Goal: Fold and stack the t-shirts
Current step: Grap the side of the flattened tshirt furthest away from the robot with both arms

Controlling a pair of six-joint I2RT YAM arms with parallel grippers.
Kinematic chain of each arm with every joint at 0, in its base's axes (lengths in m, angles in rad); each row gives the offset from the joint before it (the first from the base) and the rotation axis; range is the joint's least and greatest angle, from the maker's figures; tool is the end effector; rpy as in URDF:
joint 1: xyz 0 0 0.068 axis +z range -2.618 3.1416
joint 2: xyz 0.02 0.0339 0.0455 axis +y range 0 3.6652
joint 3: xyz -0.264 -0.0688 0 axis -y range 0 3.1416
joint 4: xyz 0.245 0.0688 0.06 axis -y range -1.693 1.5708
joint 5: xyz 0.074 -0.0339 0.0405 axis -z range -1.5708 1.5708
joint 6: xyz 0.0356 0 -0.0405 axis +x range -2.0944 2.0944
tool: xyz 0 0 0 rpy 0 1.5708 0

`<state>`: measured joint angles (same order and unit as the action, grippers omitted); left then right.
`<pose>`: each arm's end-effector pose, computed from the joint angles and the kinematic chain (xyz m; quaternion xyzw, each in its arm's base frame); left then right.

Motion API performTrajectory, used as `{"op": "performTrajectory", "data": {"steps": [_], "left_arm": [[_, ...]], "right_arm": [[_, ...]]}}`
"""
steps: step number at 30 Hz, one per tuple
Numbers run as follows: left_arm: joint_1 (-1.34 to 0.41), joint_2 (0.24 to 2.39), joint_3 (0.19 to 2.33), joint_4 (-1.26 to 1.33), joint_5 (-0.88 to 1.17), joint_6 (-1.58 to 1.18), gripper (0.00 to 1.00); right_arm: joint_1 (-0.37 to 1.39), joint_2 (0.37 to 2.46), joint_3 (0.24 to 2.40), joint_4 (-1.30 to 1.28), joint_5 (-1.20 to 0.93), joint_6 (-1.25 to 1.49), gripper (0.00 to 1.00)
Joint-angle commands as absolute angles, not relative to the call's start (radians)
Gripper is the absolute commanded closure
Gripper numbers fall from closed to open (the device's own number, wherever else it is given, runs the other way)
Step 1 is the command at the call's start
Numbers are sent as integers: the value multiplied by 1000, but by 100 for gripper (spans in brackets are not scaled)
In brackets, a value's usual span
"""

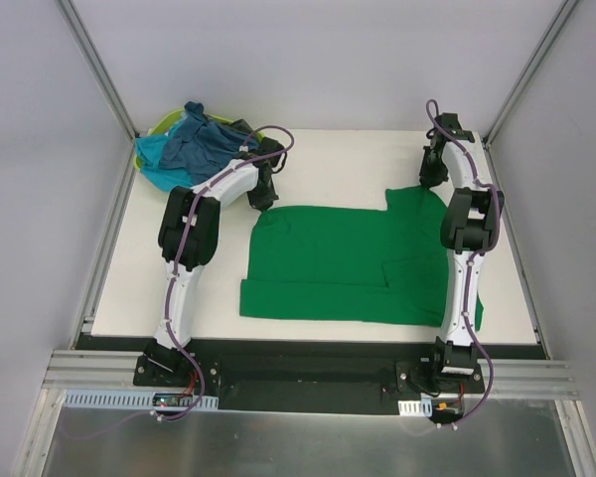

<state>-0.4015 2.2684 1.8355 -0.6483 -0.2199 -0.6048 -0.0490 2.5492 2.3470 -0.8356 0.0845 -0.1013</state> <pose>0.4525 -0.1837 0.1715 -0.1243 0.9567 -0.0229 0.2624 0.5459 -0.0298 0.1762 -0.0141 0.9638 -0.0604 0.2593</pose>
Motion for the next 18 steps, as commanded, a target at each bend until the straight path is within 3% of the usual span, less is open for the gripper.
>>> {"op": "performTrajectory", "data": {"steps": [1,5,6,18], "left_arm": [[-379,2278,1848,-726,-216,-577,100],[-361,2296,1922,-723,-216,-569,100],[-360,2299,1942,-723,-212,-566,100],[-370,2211,1879,-687,-167,-551,100]], "right_arm": [[-57,2573,2352,-804,83,-139,83],[-57,2519,2330,-747,57,-169,92],[-57,2496,2306,-721,58,-169,98],[-51,2166,1867,-531,40,-242,100]]}}
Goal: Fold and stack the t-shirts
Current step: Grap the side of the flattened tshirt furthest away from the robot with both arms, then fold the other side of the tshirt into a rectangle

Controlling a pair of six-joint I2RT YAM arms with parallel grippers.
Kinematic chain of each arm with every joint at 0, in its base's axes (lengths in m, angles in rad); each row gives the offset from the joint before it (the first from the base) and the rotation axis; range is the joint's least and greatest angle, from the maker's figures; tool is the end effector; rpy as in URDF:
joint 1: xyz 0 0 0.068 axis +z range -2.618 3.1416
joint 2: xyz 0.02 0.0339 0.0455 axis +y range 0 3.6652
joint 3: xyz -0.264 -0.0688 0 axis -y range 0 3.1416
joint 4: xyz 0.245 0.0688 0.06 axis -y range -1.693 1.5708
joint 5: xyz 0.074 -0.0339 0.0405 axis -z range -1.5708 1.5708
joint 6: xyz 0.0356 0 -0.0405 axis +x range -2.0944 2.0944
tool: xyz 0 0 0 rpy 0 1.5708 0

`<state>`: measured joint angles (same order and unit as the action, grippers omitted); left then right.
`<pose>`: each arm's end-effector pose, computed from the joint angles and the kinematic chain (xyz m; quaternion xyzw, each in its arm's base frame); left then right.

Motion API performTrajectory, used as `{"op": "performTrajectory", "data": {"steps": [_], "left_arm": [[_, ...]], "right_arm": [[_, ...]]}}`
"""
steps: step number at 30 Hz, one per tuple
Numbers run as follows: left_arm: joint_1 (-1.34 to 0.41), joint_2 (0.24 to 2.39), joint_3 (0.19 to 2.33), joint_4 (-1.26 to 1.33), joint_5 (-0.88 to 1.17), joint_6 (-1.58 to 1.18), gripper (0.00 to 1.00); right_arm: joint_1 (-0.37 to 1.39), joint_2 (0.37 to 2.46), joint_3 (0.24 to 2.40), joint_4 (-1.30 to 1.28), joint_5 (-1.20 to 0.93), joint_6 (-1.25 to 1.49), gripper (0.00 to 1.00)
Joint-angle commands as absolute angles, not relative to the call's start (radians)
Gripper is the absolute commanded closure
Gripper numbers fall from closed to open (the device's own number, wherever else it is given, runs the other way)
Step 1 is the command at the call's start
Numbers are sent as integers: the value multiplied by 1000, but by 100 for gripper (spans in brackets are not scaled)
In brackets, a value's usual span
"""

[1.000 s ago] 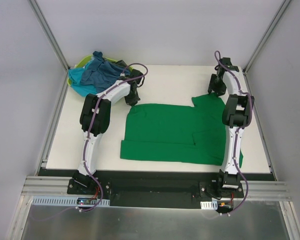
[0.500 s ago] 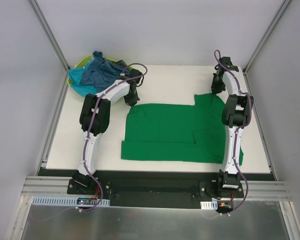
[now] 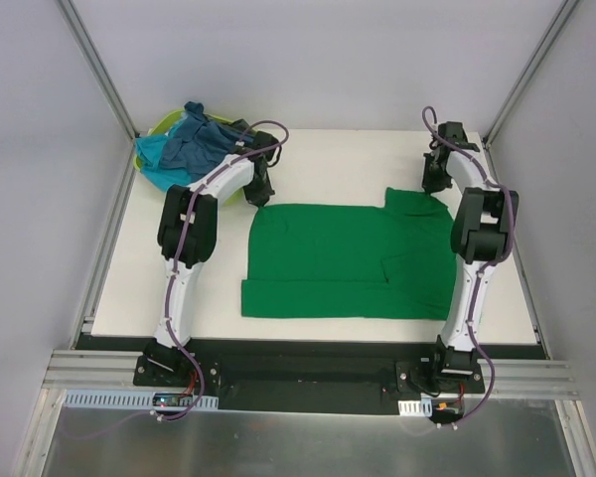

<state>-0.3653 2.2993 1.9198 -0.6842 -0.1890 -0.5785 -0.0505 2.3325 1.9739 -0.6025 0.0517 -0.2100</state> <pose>0.4680 -0.1718 0.1802 -0.1261 0.9557 -0.0322 0.2639 0.5147 -0.0279 0.1849 -0.0682 0.9512 -0.0634 0.2943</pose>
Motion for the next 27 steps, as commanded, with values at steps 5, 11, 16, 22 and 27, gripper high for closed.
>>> {"op": "performTrajectory", "data": {"steps": [5,11,16,22,27], "left_arm": [[-402,2128,1770,-634,-153,-538,100],[-428,2022,1643,-597,-173,-551,100],[-449,1919,1505,-560,-178,-558,100],[-479,1803,1349,-519,-184,-578,100],[-491,1701,1240,-500,-204,-594,100]], "right_arm": [[-45,2013,1657,-454,18,-229,100],[-37,1781,1358,-341,9,-193,99],[-37,1603,1178,-330,38,-176,100],[-35,1393,1036,-366,106,-195,100],[-37,1304,979,-397,136,-215,100]]}}
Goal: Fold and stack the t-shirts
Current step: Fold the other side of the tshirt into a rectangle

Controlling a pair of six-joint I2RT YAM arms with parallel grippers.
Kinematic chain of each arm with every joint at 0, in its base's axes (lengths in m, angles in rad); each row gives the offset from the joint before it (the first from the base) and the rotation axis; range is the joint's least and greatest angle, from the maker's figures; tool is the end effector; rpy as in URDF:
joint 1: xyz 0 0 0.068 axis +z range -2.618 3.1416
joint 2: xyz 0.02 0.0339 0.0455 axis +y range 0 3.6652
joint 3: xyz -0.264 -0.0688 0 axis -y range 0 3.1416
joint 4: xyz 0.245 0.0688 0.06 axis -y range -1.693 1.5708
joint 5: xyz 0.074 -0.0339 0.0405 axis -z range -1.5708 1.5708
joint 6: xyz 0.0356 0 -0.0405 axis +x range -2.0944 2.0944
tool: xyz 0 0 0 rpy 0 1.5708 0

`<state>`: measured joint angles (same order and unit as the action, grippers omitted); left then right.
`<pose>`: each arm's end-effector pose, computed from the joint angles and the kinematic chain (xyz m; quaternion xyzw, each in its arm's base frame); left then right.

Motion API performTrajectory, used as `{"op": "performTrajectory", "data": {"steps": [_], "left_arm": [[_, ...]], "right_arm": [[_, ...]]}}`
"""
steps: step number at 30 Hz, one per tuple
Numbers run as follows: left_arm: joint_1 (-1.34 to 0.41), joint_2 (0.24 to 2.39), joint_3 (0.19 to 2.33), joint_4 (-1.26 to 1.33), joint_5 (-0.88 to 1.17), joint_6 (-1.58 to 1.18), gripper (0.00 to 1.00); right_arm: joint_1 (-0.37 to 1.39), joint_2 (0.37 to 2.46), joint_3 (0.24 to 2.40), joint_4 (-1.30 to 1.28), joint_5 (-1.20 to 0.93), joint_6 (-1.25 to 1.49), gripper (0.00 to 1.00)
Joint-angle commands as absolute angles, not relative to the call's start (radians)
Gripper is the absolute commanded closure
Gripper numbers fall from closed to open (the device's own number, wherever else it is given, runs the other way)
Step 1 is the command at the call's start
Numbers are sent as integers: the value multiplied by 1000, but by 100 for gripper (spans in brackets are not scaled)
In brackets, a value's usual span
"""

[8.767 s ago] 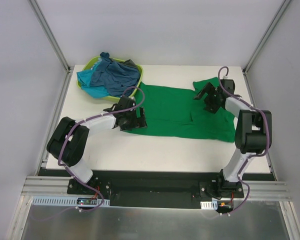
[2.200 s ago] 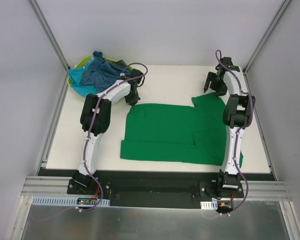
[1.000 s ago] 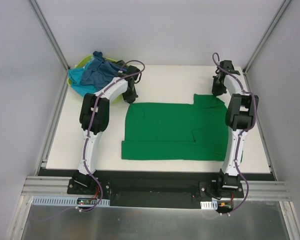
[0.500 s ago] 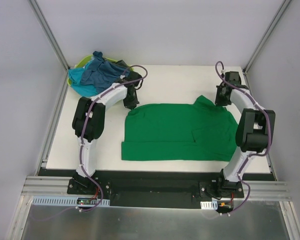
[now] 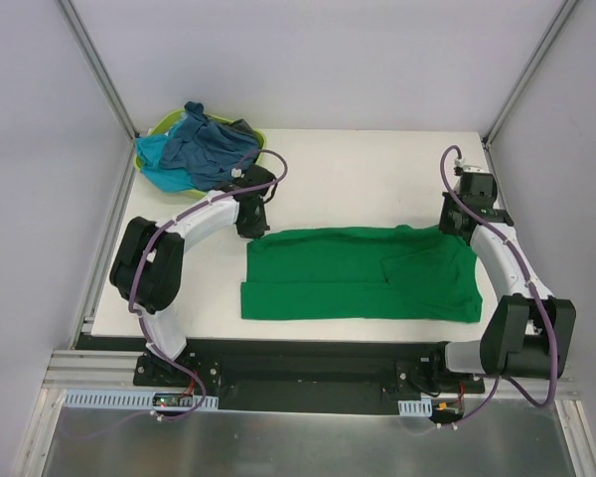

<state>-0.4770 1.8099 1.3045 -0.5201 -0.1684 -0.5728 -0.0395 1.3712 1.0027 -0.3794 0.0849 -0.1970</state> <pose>0.3426 -0.1703 0.2106 -0.0686 0.9575 -0.0644 0.2728 0.2977 -0.0148 0.2655 -0.0551 0.9142 -0.0858 0.3922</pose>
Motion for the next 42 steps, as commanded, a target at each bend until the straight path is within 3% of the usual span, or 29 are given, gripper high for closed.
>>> {"op": "performTrajectory", "data": {"steps": [1,7,19,29,42], "left_arm": [[-492,1688,1223,-496,-206,-595,100],[-499,1637,1195,-489,-213,-549,100],[-499,1717,1394,-491,-325,-310,100],[-514,1695,1256,-460,-238,-330,100],[-586,1575,1098,-443,-287,-373,100]], "right_arm": [[-37,1293,974,-409,147,-216,100],[-41,1264,960,-446,219,-212,100],[-54,1289,980,-456,199,-204,100],[-54,1285,988,-485,161,-209,100],[-54,1229,977,-548,181,-235,100]]}}
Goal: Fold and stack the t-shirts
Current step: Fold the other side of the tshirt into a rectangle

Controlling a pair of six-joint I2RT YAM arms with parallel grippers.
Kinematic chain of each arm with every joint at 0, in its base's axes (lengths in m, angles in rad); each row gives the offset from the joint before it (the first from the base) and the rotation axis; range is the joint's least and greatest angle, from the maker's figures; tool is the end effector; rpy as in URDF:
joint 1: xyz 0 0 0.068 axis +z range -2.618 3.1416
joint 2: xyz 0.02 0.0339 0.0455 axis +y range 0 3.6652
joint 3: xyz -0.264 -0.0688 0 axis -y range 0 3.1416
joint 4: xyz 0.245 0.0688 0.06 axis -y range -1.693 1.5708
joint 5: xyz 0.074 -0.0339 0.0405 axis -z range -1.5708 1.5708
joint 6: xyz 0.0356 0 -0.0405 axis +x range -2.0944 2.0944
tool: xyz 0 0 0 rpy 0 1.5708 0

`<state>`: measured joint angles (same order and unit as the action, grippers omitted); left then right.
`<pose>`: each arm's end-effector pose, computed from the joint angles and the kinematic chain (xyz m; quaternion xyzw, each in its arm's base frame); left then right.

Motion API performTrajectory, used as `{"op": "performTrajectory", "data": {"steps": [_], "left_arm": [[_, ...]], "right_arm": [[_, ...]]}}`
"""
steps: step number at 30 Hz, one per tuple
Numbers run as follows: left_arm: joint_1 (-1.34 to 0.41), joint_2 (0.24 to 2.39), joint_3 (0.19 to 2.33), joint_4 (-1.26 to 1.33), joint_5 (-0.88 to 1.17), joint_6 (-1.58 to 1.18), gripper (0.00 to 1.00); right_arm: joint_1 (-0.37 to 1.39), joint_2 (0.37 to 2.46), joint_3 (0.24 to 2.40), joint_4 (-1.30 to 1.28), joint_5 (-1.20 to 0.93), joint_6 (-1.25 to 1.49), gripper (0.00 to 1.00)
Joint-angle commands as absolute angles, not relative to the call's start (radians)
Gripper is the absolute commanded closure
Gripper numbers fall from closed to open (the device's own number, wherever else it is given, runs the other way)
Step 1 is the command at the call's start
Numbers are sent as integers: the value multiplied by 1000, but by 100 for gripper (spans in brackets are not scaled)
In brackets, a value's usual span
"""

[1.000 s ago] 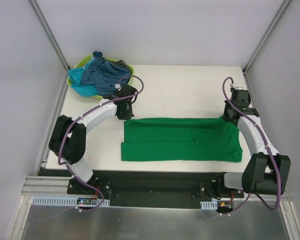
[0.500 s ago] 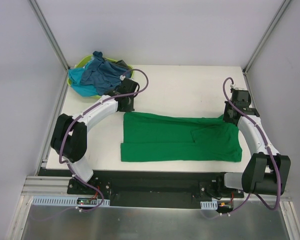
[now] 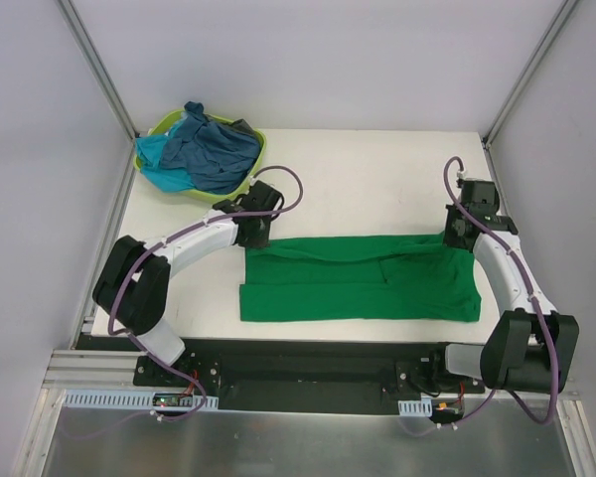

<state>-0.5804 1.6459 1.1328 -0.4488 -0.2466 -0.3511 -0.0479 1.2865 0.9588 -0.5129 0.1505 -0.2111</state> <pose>0.2931 -0.1818 0.2197 0.0717 0.9448 -0.0288 0.3185 0.2695 -0.0183 0.2635 -0.0492 0.9305 -0.1156 0.3440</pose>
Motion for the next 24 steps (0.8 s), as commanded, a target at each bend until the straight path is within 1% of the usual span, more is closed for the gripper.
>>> {"op": "performTrajectory", "data": {"steps": [1,5,11,14,18,19,20,22,23,24], "left_arm": [[-586,1569,1085,-443,-288,-376,100],[-586,1563,1057,-445,-285,-380,100],[-587,1551,1022,-443,-267,-391,100],[-589,1560,1012,-440,-265,-410,100],[-592,1580,1005,-443,-252,-426,100],[-595,1582,999,-442,-245,-434,95],[-597,1577,994,-442,-244,-440,93],[-607,1562,976,-442,-245,-451,94],[-614,1552,968,-445,-259,-459,92],[-614,1539,956,-452,-276,-466,88]], "right_arm": [[-55,1223,977,-554,184,-236,100],[-55,1218,962,-554,146,-236,99],[-58,1224,951,-571,161,-230,99],[-60,1230,945,-565,94,-210,97],[-60,1243,907,-572,84,-163,95],[-58,1244,896,-578,92,-146,95],[-60,1244,882,-583,104,-126,94],[-60,1238,861,-595,107,-109,90],[-60,1232,851,-604,115,-91,89],[-60,1224,845,-620,126,-72,88]]}}
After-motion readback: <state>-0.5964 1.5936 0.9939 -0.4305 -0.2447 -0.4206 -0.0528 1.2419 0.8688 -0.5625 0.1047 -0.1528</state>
